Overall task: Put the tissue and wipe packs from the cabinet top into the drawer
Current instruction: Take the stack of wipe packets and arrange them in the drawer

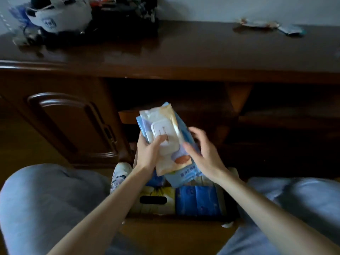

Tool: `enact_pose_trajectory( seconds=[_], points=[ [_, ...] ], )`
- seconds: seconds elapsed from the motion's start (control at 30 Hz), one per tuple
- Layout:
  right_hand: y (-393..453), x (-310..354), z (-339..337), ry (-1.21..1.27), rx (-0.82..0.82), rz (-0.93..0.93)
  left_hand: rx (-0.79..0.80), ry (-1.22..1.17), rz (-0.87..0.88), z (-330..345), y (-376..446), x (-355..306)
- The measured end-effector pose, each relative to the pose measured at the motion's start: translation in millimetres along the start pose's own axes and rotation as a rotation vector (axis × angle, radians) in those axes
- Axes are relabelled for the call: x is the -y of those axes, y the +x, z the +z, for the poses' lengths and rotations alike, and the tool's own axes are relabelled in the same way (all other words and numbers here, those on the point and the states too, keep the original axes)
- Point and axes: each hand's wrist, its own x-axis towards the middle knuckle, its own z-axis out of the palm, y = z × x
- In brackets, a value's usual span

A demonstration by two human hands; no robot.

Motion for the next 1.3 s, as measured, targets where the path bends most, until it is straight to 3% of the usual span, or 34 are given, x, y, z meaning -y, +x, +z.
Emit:
enact_pose_trajectory(
  seconds=[0.1,0.27,0.43,0.6,0.8,0.9,1.0,1.13,1.23,1.3],
  points=[
    [-33,-50,44,0.229,0.211,0.493,-0.043,0.157,-0.18,-31,-11,65],
    [-60,-102,85,0.368,0.319,0.726,-0.055,0.239,-0.398,-67,-21,132],
    [-60,-115,100,0.4,0.383,0.692,0.065,0.336,-0.371,-84,-14,147],
    [-52,-125,94,0.41,0.262,0.695,-0.036,0.182,-0.58,-81,5,151],
    [-41,-128,92,0.343,0.273,0.615,-0.023,0.28,-0.627,-78,18,160],
    [-25,-115,94,0.277,0.306,0.568,-0.073,0.374,-0.613,-69,22,154],
    [-2,-99,86,0.196,0.271,0.542,-0.096,0.323,-0.567,-54,30,135],
    [14,-97,63,0.167,0.306,0.64,-0.016,0.447,-0.562,-43,39,106],
    [3,-105,46,0.147,0.345,0.689,0.082,0.539,-0.449,-39,40,97],
    [-10,-113,43,0.161,0.369,0.719,0.065,0.614,-0.374,-36,43,92]
  ],
)
